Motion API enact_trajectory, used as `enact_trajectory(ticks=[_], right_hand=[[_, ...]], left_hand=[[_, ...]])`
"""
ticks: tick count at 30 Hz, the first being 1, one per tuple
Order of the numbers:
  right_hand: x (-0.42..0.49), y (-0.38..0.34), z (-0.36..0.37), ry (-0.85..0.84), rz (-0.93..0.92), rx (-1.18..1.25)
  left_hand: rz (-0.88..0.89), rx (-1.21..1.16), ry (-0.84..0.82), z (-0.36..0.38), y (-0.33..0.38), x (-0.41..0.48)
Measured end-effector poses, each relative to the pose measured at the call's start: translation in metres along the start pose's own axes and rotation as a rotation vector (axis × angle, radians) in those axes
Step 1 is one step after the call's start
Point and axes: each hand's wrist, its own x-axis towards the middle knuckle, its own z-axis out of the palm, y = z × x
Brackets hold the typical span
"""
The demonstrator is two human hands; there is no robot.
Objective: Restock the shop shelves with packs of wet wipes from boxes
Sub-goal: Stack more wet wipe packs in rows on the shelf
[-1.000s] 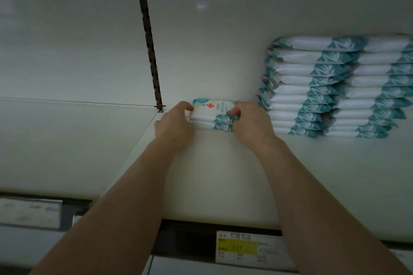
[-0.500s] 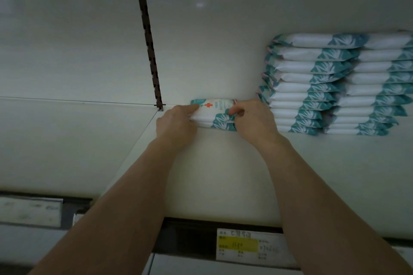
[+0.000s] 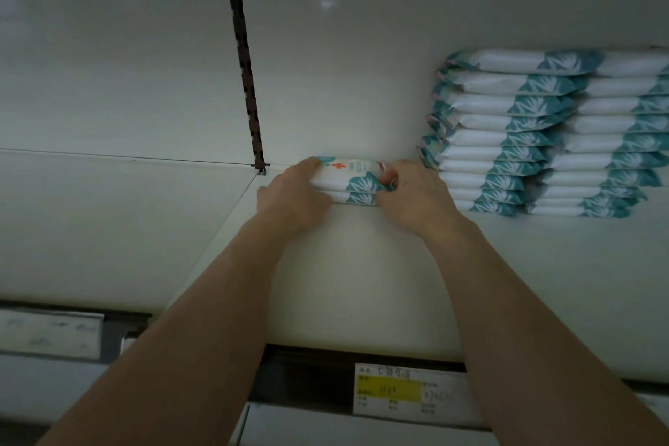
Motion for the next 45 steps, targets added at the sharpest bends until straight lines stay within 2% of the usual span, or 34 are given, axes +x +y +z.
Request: enact_trajectory(ticks=[3,12,31,36,39,42,45], right_hand=[[0.000,-0.001,0.000,0.005,0.002,-0.011],[0.002,0.001,0.005,-0.022,-0.001,-0.051],[-0.010,-0.001,0.014,0.065,-0.004,-0.168],[-0.017,-0.009,0.005,0.122,-0.016,-0.184],[-0.022,-0.023,-0.005,0.160,-0.088,-0.103],[-0.035,-0.040,-0.016,0.063,-0.158,-0.005],[-0.058,-0.056,-0.032,0.002,-0.200,0.121]], left_hand=[[-0.059,-0.070,0.016,-0.003,0.004,0.000],[-0.002,0.083,-0.007,0.002,0.002,-0.001],[-0.003,0.155,0.055,0.007,-0.001,-0.008],[-0.109,0.163,0.046,-0.002,0.002,-0.014],[-0.184,0.173,0.108,-0.017,0.003,-0.029],[-0.204,0.129,0.201,-0.030,0.007,-0.056],[-0.234,-0.024,0.256,-0.041,0.018,-0.089]])
